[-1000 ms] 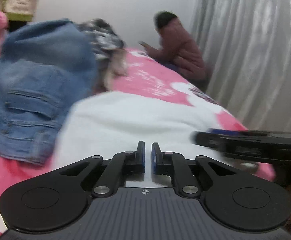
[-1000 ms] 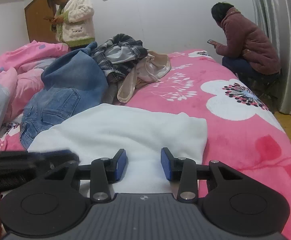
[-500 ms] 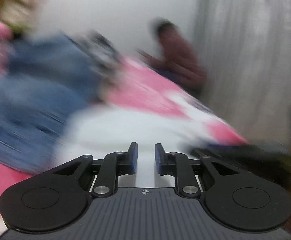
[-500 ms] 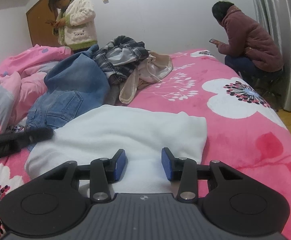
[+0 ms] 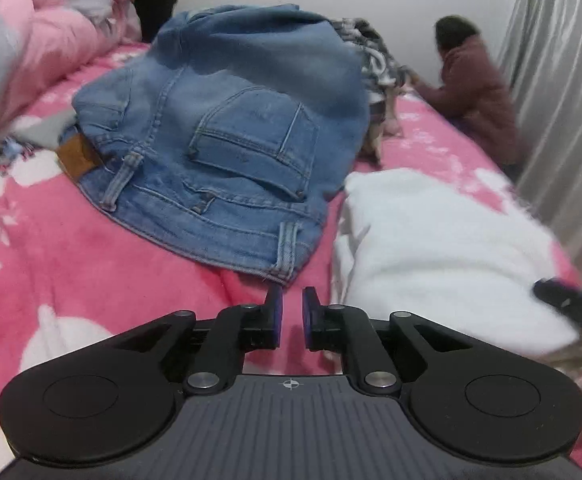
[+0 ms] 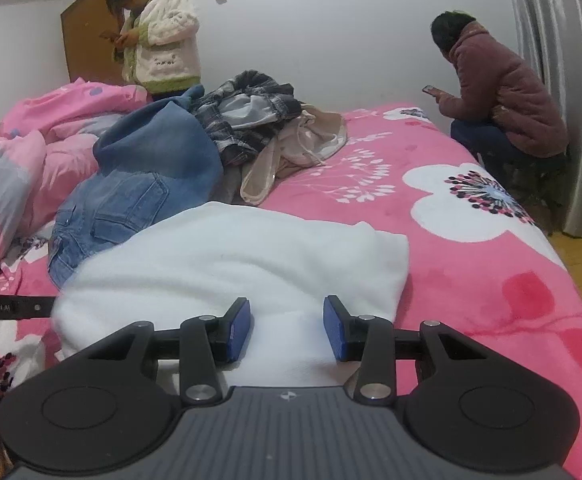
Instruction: Fold clothes
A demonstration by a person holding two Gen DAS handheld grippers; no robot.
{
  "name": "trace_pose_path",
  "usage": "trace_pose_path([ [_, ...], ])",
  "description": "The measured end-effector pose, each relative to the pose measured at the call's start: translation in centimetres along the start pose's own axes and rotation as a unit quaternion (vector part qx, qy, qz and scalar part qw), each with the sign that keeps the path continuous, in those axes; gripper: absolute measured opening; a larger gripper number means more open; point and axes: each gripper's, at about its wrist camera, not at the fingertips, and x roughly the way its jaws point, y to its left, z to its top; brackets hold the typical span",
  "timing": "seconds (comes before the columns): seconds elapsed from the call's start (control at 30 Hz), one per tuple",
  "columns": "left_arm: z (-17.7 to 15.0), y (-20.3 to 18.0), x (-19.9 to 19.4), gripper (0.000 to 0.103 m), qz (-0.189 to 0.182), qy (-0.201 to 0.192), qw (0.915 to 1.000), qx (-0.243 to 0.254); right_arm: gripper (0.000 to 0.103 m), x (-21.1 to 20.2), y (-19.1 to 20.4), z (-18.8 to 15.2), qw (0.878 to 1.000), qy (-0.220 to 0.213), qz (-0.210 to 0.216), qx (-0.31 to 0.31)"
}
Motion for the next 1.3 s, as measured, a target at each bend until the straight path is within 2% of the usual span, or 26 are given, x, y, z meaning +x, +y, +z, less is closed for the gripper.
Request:
trace_pose_path([
  [0.07,0.6,0.6,-0.8,0.015,-0.030,-0.008,0.9994,-0.013,0.043,0.0,-0.3,0.1,1.000,0.000,0.004,0.006],
  [0.17,2.0,1.0,-0.1,0.022,-0.073,-0.002,0.9968,-0.034,0.045,-0.1,0.0,0.1,1.000,-0.001,0.000,-0.002],
  [0.2,2.4,1.2,0.3,0.028,-0.091,0.004,0.9948,-0.045,0.051,-0.2,0.2,0.1,1.000,-0.002,-0.002,-0.006],
  [0.27,3.2,1.5,1.3,0.032,-0.117,0.015,0.9914,-0.055,0.063,-0.6,0.4,0.1,1.000,0.000,-0.008,-0.005],
  [0.33,3.7,1.3,2.2,0.038,-0.131,0.017,0.9903,-0.044,0.066,-1.1,0.2,0.1,1.000,0.007,-0.010,0.007],
  [0.4,4.3,1.3,3.5,0.048,-0.151,0.036,0.9868,-0.046,0.066,-1.8,-0.6,0.3,0.999,0.009,0.007,0.035],
  [0.5,4.9,1.3,5.3,0.053,-0.177,0.065,0.9808,-0.049,0.066,-2.6,-2.4,0.8,0.996,0.002,0.031,0.086],
  [0.57,5.1,1.2,6.1,0.054,-0.185,0.075,0.9790,-0.040,0.068,-2.8,-4.0,1.0,0.991,-0.004,0.022,0.130],
  [0.63,5.3,1.7,7.2,0.058,-0.205,0.093,0.9730,-0.052,0.070,-2.8,-5.6,1.1,0.985,-0.005,0.020,0.173],
  [0.7,5.4,2.3,8.6,0.064,-0.235,0.120,0.9616,-0.077,0.077,-2.3,-7.1,1.1,0.977,0.003,0.033,0.212],
  [0.83,5.8,2.6,11.0,0.066,-0.282,0.157,0.9421,-0.091,0.078,-0.5,-9.3,0.6,0.957,0.040,0.073,0.277],
  [0.97,6.4,2.0,13.9,0.073,-0.322,0.206,0.9187,-0.099,0.084,1.2,-9.8,0.4,0.945,0.070,0.108,0.301],
  [1.0,6.6,1.9,14.6,0.076,-0.333,0.219,0.9116,-0.098,0.087,1.7,-9.8,0.6,0.944,0.082,0.120,0.296],
  [1.07,7.2,1.7,15.5,0.076,-0.358,0.253,0.8947,-0.085,0.087,2.4,-10.2,1.0,0.938,0.119,0.156,0.287],
  [1.13,7.6,1.6,15.9,0.073,-0.381,0.283,0.8779,-0.064,0.085,2.5,-11.6,0.9,0.921,0.130,0.176,0.321],
  [1.2,7.6,1.5,16.7,0.069,-0.398,0.304,0.8618,-0.080,0.084,2.9,-12.7,0.4,0.902,0.132,0.185,0.366],
  [1.23,7.4,1.1,17.5,0.064,-0.412,0.316,0.8493,-0.098,0.084,3.1,-12.8,0.5,0.899,0.135,0.185,0.373],
  [1.3,6.2,-1.2,19.8,0.064,-0.417,0.335,0.8357,-0.125,0.089,4.0,-12.0,1.0,0.902,0.143,0.185,0.362],
])
